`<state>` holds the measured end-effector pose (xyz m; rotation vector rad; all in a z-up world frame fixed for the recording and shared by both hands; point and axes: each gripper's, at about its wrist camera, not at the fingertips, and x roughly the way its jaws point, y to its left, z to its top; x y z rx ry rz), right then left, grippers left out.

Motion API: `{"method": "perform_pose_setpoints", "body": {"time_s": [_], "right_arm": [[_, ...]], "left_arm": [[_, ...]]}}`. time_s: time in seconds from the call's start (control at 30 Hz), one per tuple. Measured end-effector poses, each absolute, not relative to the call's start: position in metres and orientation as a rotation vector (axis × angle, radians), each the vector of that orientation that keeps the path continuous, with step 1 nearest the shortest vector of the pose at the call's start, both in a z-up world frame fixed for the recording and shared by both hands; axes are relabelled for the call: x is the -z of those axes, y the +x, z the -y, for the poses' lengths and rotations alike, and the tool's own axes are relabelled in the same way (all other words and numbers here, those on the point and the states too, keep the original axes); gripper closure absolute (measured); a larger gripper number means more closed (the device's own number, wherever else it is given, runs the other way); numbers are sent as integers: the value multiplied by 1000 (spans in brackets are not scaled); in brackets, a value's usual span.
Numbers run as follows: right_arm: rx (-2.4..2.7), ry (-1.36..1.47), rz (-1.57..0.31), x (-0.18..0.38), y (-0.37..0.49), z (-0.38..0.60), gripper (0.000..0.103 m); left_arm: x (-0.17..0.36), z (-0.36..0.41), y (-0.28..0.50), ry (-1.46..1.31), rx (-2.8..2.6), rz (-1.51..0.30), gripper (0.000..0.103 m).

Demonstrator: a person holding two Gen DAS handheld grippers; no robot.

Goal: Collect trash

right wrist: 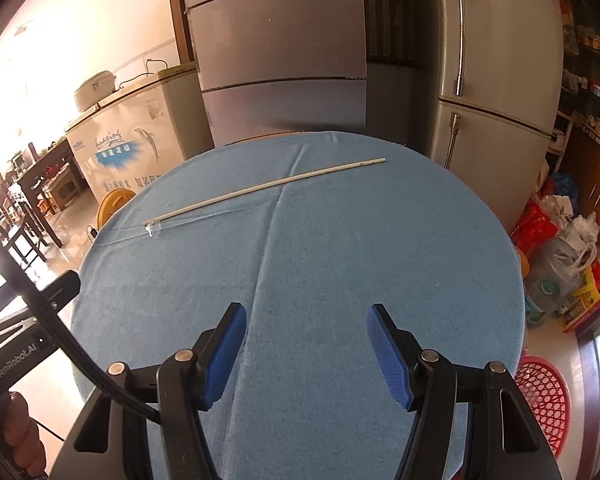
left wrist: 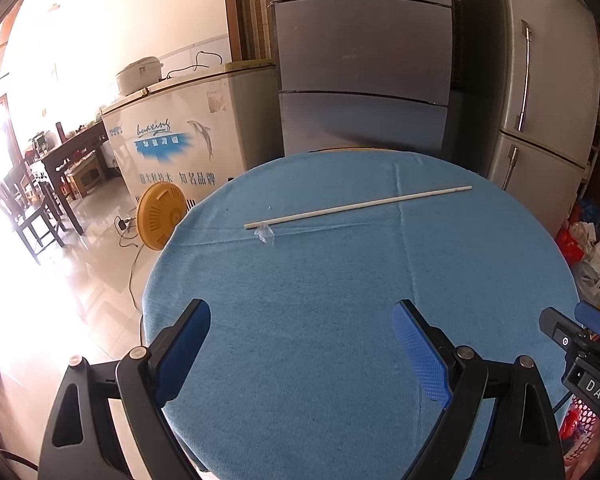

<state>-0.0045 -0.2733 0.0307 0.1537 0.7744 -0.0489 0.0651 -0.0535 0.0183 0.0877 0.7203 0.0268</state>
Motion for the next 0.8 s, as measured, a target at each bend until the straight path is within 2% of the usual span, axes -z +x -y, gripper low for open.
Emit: {"method": "perform_pose_setpoints", "body": {"time_s": [0.8], "right_arm": [[40,130,-766,-35,-11,255,36]], "left_arm": [[-21,42,55,51,-14,-703,11]]}}
